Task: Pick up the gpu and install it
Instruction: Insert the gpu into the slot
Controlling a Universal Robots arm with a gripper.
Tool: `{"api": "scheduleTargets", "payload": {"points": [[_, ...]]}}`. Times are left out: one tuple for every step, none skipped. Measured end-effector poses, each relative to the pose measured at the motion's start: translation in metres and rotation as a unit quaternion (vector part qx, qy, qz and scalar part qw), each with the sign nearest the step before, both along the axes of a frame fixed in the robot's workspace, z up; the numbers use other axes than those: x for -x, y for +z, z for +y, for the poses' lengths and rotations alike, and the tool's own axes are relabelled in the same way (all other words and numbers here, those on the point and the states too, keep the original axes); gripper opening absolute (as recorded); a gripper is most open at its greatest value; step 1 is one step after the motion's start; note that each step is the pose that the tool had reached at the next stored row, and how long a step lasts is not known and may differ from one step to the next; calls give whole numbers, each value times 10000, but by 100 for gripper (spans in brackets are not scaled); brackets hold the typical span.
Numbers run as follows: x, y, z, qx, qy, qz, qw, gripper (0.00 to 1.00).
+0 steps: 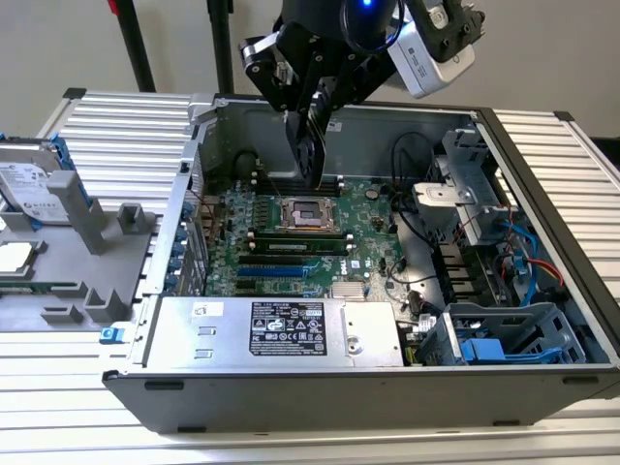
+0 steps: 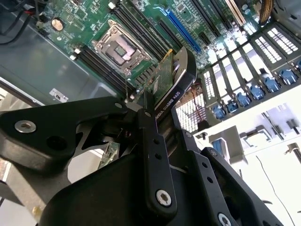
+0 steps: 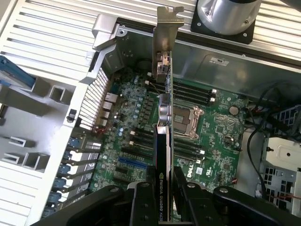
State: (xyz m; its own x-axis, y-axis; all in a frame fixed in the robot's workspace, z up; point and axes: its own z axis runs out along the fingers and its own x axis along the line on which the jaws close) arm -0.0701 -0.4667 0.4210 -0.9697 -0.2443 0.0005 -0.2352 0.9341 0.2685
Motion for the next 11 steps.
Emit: {"api": "scheduleTargets", "payload": {"points": [[0, 0, 0, 0, 1, 0, 10000, 0], [-1, 0, 0, 0, 10, 0, 10000, 0], [-1, 0, 0, 0, 24, 0, 10000, 0], [-1, 0, 0, 0, 46, 0, 10000, 0], [-1, 0, 0, 0, 68, 0, 10000, 0], [-1, 0, 0, 0, 99, 0, 10000, 0], [-1, 0, 0, 0, 127, 0, 9999, 0], [-1, 0, 0, 0, 159, 0, 9999, 0], [-1, 0, 0, 0, 192, 0, 9998, 0], [-1, 0, 0, 0, 219, 0, 9998, 0], [-1, 0, 0, 0, 247, 0, 9997, 0]]}}
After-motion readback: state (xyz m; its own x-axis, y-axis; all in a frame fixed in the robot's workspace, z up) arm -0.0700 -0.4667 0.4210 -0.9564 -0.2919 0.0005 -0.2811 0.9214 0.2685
